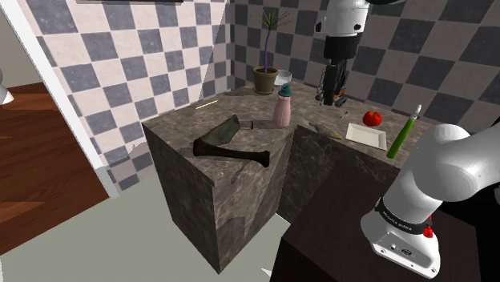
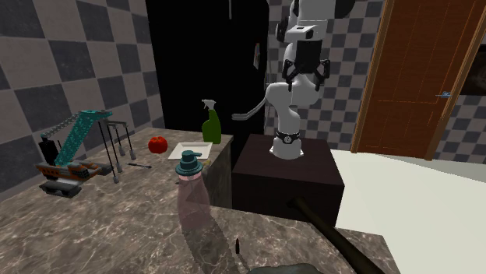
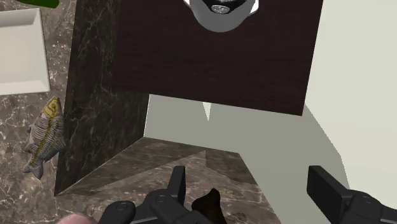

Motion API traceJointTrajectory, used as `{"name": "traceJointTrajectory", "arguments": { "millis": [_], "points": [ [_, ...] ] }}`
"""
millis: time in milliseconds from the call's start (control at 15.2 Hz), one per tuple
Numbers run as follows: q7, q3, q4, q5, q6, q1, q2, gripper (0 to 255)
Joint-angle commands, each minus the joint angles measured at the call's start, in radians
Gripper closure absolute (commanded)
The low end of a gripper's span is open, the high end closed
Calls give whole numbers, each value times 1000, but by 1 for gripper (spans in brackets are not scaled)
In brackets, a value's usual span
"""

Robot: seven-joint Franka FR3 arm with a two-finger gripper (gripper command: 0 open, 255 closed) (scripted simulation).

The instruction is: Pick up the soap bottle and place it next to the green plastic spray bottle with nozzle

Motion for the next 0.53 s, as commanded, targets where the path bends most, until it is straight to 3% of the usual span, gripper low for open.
{"name": "traceJointTrajectory", "arguments": {
  "millis": [0,462],
  "points": [
    [0,0,0,0,0,0,0,0],
    [-60,-79,-33,-61,233,-58,124,0]
  ]
}}
